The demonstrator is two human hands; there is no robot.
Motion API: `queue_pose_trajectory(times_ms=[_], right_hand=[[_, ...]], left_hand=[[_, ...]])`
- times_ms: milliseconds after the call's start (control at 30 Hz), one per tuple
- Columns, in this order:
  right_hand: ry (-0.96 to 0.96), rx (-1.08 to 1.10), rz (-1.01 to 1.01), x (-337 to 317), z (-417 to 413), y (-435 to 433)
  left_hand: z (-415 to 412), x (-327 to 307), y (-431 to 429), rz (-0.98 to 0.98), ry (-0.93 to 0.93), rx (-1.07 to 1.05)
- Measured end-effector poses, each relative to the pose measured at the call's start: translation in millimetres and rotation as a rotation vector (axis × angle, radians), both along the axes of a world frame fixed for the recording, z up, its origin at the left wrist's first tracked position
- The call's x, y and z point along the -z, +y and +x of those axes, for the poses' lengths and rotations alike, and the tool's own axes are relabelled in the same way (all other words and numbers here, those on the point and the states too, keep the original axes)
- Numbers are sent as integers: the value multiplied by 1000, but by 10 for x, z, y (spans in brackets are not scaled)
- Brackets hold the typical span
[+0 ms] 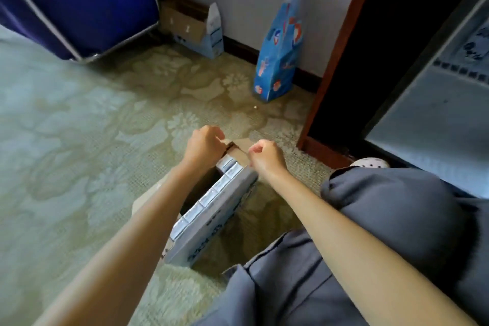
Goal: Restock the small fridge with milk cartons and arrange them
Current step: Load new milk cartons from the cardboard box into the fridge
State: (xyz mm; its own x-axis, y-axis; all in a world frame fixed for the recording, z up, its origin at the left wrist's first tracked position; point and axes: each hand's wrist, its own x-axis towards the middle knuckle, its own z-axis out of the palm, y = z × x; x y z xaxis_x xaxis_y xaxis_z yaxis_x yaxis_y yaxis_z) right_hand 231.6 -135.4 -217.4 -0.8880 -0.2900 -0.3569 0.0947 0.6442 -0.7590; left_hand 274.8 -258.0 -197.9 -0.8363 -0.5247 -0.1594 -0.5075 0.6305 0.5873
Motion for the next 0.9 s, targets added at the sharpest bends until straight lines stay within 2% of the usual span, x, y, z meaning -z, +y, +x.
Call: queue_pose_trajectory(times_ms=[167, 400, 567, 667, 767, 900], right_hand=[[-27, -261, 203, 289, 170, -162], [-70, -440, 349, 541, 225, -316], [-70, -471, 367, 669, 245, -402], [-60, -495, 382, 705, 249, -420], [-51, -508, 386, 718, 248, -424], [-32, -509, 370, 729, 244, -426]], left_hand=[[340, 602, -198, 12, -214, 33], [724, 1208, -338, 30, -511, 161], [754, 1294, -426, 54, -532, 232], [726, 1312, -444, -9, -523, 257], [743, 1353, -444, -81, -516, 195], [717, 1321, -434, -71, -460, 102]])
